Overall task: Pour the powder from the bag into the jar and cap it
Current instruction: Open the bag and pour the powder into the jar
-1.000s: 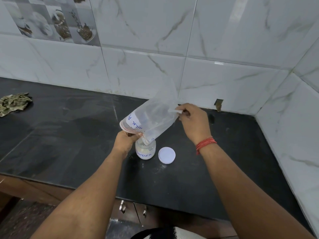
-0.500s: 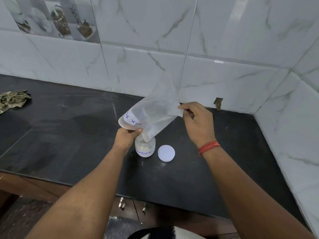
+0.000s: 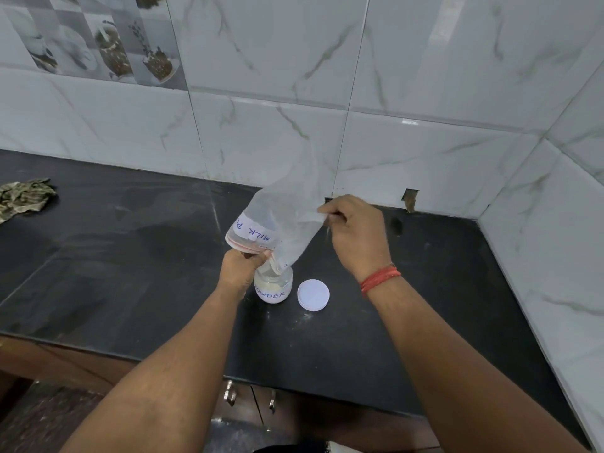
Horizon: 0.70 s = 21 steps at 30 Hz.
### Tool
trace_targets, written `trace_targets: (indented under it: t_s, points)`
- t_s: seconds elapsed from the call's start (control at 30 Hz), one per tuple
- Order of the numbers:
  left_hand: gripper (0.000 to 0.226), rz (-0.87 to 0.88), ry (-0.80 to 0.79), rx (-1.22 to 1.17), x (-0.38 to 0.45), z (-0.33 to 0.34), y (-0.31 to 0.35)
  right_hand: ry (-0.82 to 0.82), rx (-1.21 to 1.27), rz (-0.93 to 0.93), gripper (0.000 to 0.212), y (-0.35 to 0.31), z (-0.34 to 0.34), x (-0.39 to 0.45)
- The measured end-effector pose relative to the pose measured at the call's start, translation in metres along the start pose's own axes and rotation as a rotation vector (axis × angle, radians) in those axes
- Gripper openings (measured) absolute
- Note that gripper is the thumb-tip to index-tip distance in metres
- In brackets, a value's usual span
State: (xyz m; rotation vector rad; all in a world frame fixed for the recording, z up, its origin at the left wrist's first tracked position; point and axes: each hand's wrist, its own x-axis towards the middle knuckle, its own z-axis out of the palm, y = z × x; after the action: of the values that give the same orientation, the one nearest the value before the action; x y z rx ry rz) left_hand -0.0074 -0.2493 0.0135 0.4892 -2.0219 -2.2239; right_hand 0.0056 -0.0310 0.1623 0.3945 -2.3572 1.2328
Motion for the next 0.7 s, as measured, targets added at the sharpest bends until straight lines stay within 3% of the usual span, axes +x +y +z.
trace_targets:
  t_s: [0.1, 0.23, 0.4, 0.7]
  points:
    - [0.023, -0.005, -0.009, 0.012, -0.001, 0.002, 0.001, 0.049, 0.092, 0.101, 0.032, -0.001, 0.000, 0.003]
    - [0.022, -0.008, -0.007, 0.028, -0.002, 0.002, 0.004, -0.028, 0.037, 0.147, 0.026, 0.009, -0.002, 0.001]
    - [0.015, 0.023, -0.023, 0.058, -0.005, 0.010, 0.018, 0.104, 0.098, 0.350, 0.016, 0.039, -0.023, -0.011]
    - [0.007, 0.355, -0.125, 0.423, -0.014, 0.060, 0.078, 0.165, 0.066, 0.748, 0.024, 0.117, -0.049, -0.079]
